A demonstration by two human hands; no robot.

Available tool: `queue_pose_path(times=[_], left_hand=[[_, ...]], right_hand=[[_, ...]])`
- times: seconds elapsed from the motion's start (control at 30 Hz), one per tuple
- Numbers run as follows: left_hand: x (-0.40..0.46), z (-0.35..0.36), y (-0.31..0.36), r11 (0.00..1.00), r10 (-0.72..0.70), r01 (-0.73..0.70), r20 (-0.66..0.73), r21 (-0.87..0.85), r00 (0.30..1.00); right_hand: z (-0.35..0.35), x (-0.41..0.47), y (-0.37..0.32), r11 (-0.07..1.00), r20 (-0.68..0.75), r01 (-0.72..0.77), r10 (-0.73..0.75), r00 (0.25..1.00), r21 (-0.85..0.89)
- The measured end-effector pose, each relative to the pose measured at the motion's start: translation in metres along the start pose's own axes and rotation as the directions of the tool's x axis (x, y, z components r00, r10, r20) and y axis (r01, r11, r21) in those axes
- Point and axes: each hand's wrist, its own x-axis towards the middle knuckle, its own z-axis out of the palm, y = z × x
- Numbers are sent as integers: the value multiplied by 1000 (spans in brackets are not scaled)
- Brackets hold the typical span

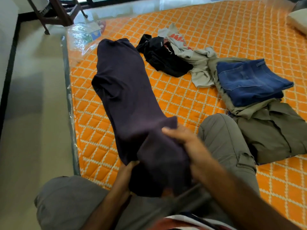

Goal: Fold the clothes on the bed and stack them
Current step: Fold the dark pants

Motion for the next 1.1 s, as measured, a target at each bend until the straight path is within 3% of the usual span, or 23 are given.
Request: queue_pose_path(times=[0.1, 0.3, 0.43, 0.7, 0.77, 0.87, 0.93, 1.1], left_hand=[[-8, -10, 0, 997, -36, 37, 19, -66, 999], [-17, -11, 7, 911, -62, 107, 126, -397, 990], [-21, -15, 13, 875, -46, 171, 275, -454, 960], [-47, 4, 65, 824, 210, 82, 437, -560, 875], [-46, 5, 56, 839, 154, 122, 447, -531, 881], [-44, 3, 18, 894, -87, 241, 383, -377, 920], [-48, 0, -1, 912, -170, 291, 381, -289, 909], [-53, -2, -4, 974, -82, 144, 315, -177, 945]], right_hand=[[-4, 11, -59, 999, -74, 17, -13, 997, 44], [30, 84, -135, 994, 86, 106, -104, 991, -26], [60, 127, -151, 980, 110, 127, -111, 988, -151], [103, 134, -145, 966, 115, 154, -132, 985, -208], [107, 125, -147, 973, 160, 167, -142, 977, -159], [108, 113, -147, 975, 221, 183, -152, 963, -127], [107, 109, -143, 979, 241, 168, -135, 961, -120], [95, 91, -107, 993, 228, -13, 39, 973, -116]])
